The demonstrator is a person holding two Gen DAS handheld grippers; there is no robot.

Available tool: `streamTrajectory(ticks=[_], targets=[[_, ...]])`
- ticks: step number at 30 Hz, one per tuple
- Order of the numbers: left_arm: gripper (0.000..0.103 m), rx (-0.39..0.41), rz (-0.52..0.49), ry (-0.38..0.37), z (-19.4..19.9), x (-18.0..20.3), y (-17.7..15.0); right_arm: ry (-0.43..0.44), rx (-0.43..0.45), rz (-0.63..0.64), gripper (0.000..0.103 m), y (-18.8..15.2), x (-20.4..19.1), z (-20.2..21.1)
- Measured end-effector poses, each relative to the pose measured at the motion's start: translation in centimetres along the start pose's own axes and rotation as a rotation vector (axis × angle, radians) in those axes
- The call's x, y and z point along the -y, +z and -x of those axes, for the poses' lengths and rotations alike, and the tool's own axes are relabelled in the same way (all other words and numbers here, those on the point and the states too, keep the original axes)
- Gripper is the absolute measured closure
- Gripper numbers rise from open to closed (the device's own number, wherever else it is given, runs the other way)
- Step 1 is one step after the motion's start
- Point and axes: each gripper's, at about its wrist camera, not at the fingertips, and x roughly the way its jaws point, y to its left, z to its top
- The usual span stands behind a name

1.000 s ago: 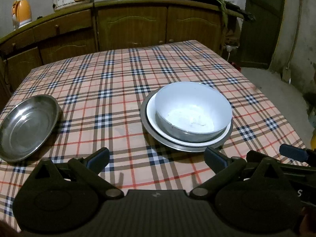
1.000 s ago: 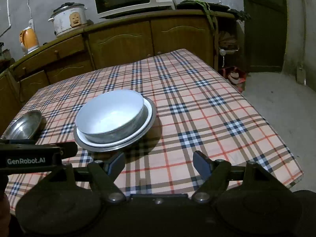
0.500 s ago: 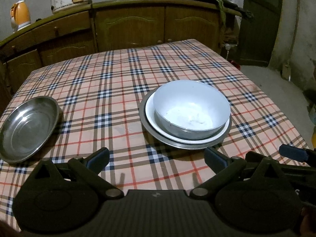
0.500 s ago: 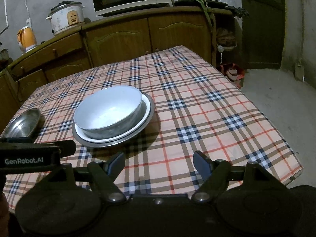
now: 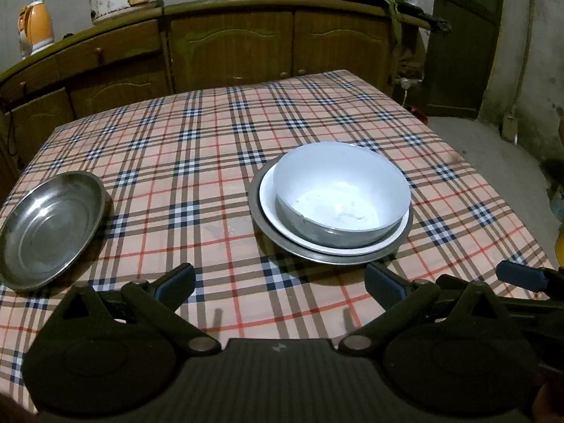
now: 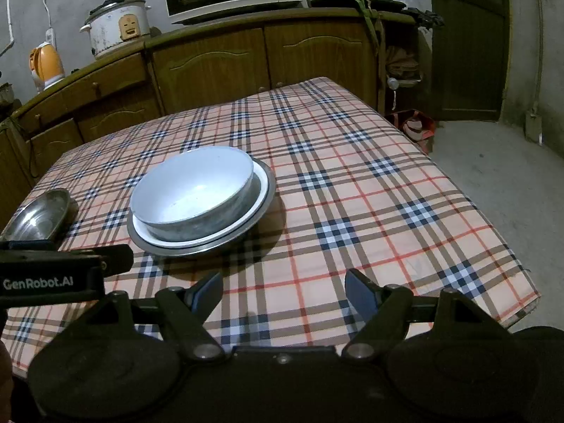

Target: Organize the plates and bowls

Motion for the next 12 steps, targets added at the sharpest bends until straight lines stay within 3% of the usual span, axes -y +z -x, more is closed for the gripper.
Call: streamTrajectory(ticks=[12], targets=[[0.0,-0.004,-0.009,-0.007,0.01,0.15,0.09,-0.003,-0.007,0.0,0.013,-0.22,0.11,-0.09]])
